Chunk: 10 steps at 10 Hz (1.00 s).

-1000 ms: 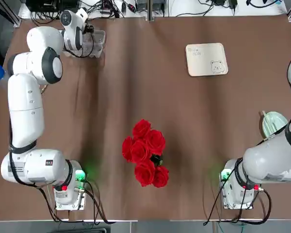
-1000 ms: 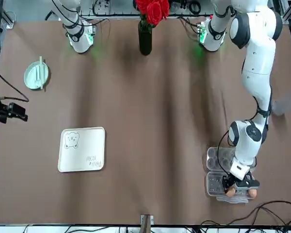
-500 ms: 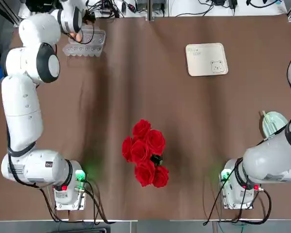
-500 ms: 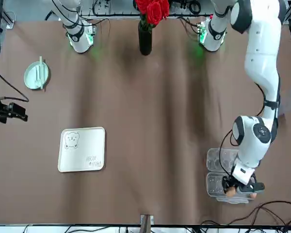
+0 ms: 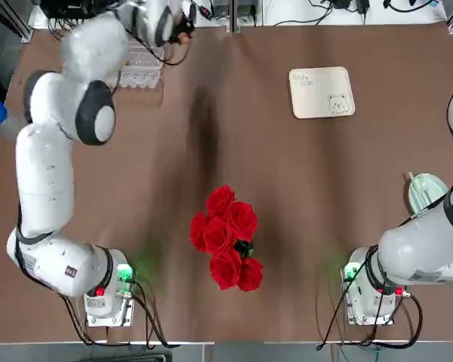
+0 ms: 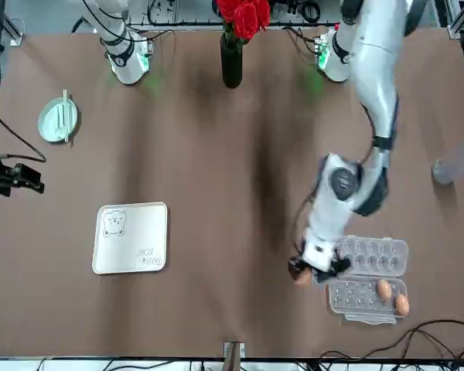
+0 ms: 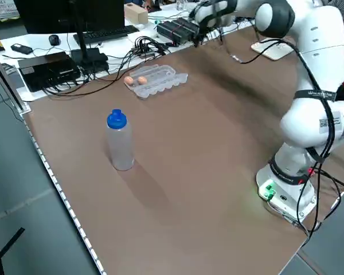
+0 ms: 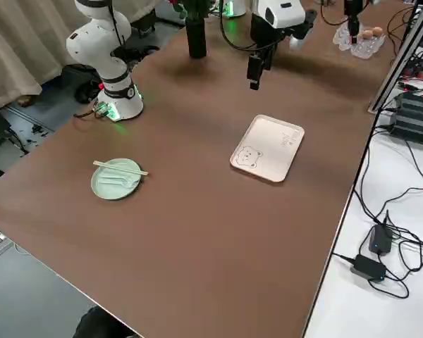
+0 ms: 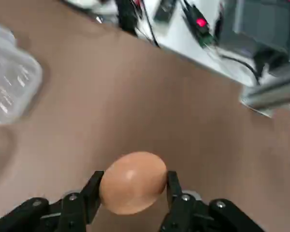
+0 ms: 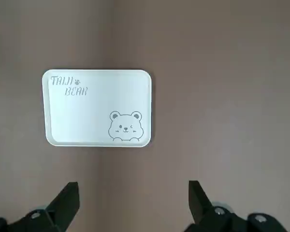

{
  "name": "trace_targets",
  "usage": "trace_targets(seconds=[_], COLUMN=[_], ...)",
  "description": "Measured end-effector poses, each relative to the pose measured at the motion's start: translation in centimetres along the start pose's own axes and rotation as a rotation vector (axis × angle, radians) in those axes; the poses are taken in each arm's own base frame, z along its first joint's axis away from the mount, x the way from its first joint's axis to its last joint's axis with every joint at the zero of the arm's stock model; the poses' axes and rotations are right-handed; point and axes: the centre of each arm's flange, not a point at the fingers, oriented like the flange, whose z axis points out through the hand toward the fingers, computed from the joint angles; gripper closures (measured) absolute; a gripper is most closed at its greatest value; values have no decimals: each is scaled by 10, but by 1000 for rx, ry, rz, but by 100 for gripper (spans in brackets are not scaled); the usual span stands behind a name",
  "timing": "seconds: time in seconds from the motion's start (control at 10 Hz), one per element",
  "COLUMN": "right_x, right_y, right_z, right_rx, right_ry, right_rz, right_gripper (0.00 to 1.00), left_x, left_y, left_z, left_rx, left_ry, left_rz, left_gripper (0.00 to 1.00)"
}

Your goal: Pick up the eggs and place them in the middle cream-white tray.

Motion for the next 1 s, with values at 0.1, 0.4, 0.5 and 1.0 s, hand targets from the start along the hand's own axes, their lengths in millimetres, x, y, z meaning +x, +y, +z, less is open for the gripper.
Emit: trace_targets(seconds=[0.1, 0.4, 0.5, 1.0], right_x=[0, 0, 0, 0], right_y=[0, 0, 0, 0], right_z=[0, 0, 0, 0], right_rx=[0, 0, 0, 0], right_ry=[0, 0, 0, -1], right_rz=[0, 0, 0, 0], right_gripper=[0, 0, 0, 0], left_x=[-38, -139, -157, -216], left_y=[32, 108, 123, 125], left_z=[-3, -25, -33, 14], left_rx=[-8, -62, -81, -20], left_ry=[-6, -39, -46, -89], left_rz=[-39, -141, -147, -111], left_gripper=[43, 43, 43, 43])
